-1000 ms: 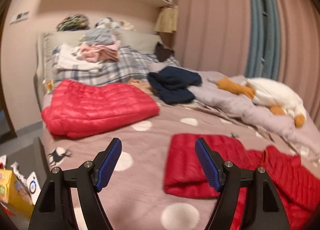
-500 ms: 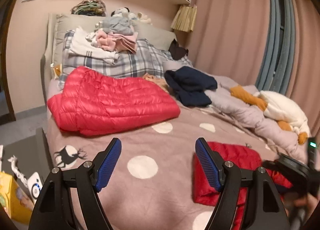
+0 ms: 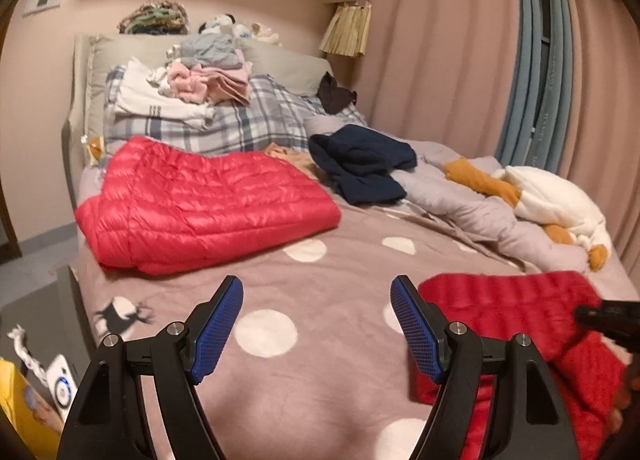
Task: Fold large clothes
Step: 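Grasp the jacket's collar edge with the right gripper and pull it straight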
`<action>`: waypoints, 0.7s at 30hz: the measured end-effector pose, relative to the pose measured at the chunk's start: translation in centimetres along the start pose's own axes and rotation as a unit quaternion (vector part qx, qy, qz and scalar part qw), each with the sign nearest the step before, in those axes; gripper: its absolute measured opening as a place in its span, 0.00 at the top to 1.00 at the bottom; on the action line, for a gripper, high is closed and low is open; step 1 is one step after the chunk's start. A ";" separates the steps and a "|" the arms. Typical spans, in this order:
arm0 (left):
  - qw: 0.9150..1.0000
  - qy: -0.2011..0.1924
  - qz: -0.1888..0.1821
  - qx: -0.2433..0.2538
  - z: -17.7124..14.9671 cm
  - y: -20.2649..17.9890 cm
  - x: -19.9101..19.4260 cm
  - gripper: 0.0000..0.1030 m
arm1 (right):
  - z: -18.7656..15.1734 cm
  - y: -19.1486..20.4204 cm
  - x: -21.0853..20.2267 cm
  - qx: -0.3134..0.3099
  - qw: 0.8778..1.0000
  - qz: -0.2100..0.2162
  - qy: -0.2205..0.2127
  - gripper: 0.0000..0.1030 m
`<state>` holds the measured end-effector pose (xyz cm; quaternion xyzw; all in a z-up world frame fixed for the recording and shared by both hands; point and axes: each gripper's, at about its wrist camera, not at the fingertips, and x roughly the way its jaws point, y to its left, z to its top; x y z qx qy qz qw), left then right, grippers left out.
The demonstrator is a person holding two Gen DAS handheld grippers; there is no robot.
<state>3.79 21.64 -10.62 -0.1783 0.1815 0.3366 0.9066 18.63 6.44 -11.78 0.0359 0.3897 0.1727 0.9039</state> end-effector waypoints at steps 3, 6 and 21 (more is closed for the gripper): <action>1.000 -0.001 -0.016 0.002 0.0 -0.8 -0.4 0.26 | 0.5 -2.5 -3.8 -0.025 0.998 -0.047 -0.031 0.86; 1.000 0.003 -0.030 0.008 -0.4 -2.0 -0.9 0.26 | 1.1 -7.0 -5.9 -0.026 0.994 -0.102 -0.041 0.85; 0.992 0.011 -0.060 0.110 -4.4 -9.0 -1.8 0.26 | -2.8 -23.9 -9.7 0.156 0.975 -0.155 -0.016 0.64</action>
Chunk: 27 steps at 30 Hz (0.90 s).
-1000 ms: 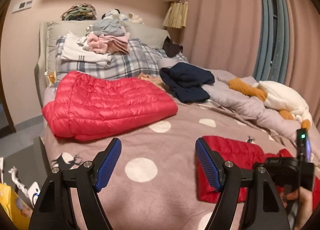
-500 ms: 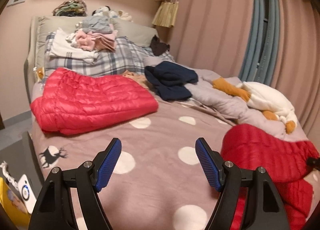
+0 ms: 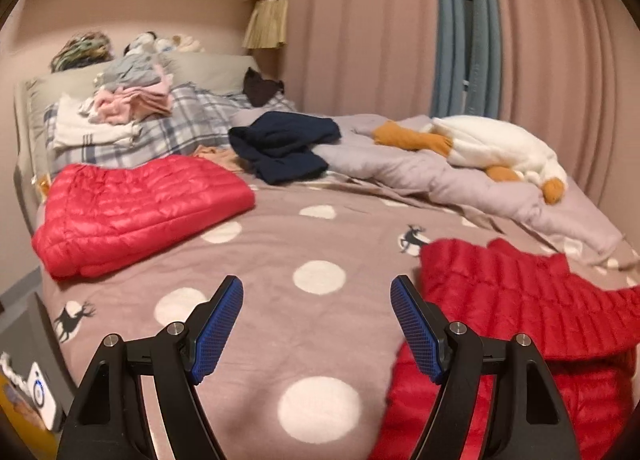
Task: Fold large clothes
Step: 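Grasp the jacket's collar edge with the right gripper and pull it straight, then lower both grippers onto the jacket's hem to grasp it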
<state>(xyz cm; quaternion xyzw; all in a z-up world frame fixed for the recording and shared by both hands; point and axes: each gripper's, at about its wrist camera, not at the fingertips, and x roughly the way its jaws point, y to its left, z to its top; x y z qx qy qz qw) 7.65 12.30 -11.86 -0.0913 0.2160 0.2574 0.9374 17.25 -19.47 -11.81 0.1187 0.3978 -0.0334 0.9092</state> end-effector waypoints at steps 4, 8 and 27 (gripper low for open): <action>1.000 0.005 -0.003 0.006 -0.2 -1.4 0.4 0.26 | -0.5 -1.6 0.7 0.014 1.000 -0.017 0.008 0.54; 1.000 0.014 -0.026 -0.004 0.0 -2.8 0.6 0.26 | -0.5 -2.8 -0.1 0.004 1.000 -0.010 0.003 0.48; 0.985 0.096 -0.114 0.084 -2.4 -11.3 5.7 0.43 | -1.9 0.7 -0.7 -0.123 0.991 -0.010 -0.045 0.36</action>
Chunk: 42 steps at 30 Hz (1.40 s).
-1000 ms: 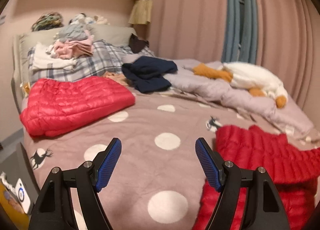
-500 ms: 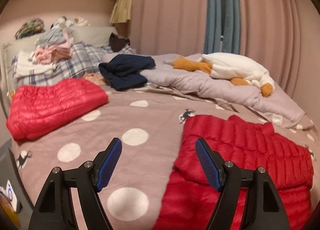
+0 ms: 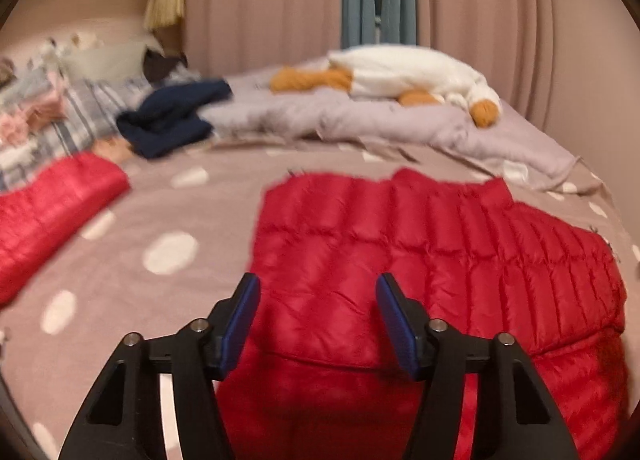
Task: Fold large clothes
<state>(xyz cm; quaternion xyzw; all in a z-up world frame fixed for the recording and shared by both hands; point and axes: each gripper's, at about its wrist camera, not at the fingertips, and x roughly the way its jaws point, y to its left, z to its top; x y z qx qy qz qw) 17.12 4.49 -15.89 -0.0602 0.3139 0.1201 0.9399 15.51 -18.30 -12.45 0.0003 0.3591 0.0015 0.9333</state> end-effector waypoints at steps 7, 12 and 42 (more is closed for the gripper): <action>0.997 0.067 0.006 0.031 -1.7 -1.1 4.3 0.45 | -4.7 0.4 8.4 0.025 0.999 0.023 0.040 0.43; 0.996 0.074 0.014 0.041 -2.0 -1.6 4.6 0.44 | -4.0 0.1 9.1 0.028 0.998 0.031 0.048 0.37; 0.980 0.139 -0.061 -0.128 -4.5 9.4 0.5 0.15 | -8.6 -8.8 3.1 0.200 0.972 0.101 0.072 0.11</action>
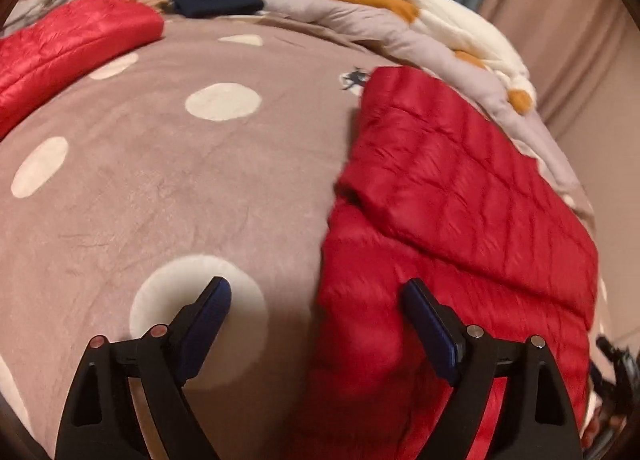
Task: Fold large clothes
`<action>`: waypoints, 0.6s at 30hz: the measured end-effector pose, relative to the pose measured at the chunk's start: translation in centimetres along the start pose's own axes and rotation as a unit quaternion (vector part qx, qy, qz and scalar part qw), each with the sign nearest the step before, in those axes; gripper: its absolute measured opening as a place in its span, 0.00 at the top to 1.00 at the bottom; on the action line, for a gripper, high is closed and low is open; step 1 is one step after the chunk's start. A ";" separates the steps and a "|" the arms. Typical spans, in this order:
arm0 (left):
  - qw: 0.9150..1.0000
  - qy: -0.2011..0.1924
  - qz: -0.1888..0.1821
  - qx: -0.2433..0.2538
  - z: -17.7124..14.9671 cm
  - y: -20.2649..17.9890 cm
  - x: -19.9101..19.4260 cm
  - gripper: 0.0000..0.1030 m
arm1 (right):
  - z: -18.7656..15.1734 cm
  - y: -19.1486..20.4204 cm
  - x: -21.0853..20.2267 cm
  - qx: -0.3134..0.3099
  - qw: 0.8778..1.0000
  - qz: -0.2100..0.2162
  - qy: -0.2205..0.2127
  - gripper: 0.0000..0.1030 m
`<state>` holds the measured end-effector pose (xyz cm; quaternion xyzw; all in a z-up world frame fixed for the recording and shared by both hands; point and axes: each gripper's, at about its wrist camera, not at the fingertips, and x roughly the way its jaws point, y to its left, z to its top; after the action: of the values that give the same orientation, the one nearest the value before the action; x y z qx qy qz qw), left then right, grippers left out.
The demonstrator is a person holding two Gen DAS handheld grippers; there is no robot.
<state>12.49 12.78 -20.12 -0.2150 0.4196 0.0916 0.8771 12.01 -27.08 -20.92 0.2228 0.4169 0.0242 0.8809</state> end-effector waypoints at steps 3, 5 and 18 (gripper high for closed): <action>0.999 0.012 -0.033 0.022 -0.9 -1.0 -0.5 0.15 | -0.8 0.8 0.0 -0.007 0.999 0.045 0.011 0.12; 0.998 0.028 -0.052 0.031 -1.2 -1.7 -0.2 0.15 | -1.2 1.2 0.2 -0.008 0.998 0.066 0.018 0.12; 0.995 0.061 -0.064 0.039 -1.2 -4.1 1.3 0.56 | -2.6 3.7 2.9 -0.007 0.995 0.079 0.054 0.80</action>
<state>13.84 8.57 -20.61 -0.2117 0.4610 0.0055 0.8617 12.48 -22.13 -22.98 0.2472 0.4448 0.1091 0.8539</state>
